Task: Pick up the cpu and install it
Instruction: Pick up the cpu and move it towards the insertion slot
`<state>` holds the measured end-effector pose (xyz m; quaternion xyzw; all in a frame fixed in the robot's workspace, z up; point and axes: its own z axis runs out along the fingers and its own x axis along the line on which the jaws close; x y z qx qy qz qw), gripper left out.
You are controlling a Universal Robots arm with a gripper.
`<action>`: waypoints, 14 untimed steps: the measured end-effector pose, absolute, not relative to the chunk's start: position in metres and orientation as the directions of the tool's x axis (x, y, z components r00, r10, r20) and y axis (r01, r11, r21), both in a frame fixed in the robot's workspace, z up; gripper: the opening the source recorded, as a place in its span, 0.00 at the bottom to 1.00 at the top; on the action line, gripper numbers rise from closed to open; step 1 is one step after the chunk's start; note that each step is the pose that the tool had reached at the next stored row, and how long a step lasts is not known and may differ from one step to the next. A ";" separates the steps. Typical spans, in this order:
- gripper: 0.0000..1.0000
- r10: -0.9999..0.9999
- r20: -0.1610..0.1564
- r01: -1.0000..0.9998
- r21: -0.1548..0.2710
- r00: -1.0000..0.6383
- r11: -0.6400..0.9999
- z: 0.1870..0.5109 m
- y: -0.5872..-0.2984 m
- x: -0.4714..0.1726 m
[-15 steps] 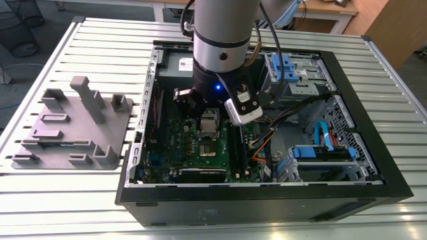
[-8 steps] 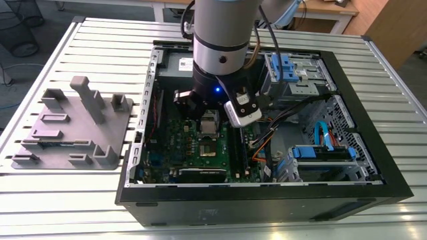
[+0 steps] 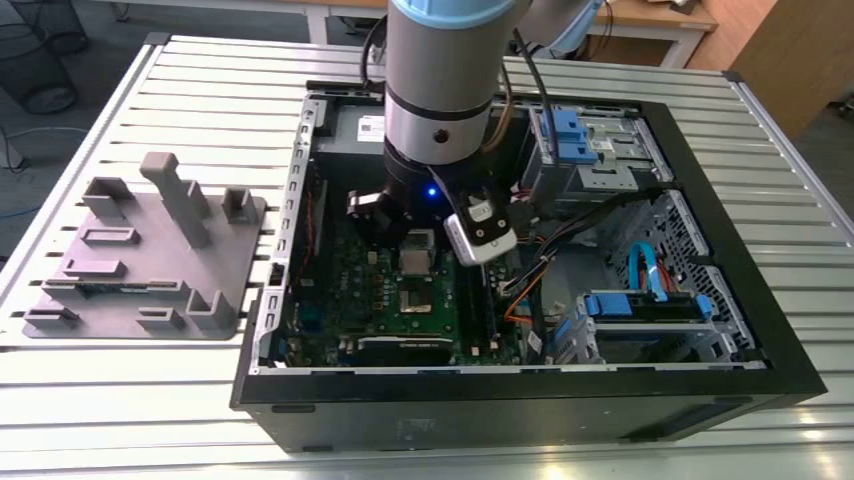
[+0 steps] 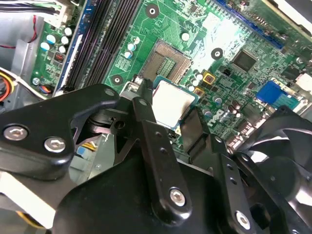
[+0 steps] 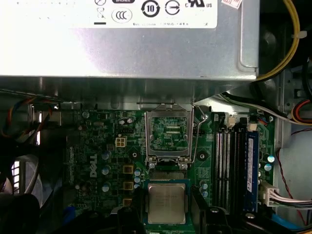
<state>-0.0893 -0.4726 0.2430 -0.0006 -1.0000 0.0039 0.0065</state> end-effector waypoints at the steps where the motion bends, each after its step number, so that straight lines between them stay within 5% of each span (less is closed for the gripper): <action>1: 0.47 0.001 0.013 0.001 -0.008 -1.000 1.000 0.241 -0.473 -0.090; 14: 0.47 0.001 0.012 0.001 -0.008 -1.000 1.000 0.227 -0.473 -0.090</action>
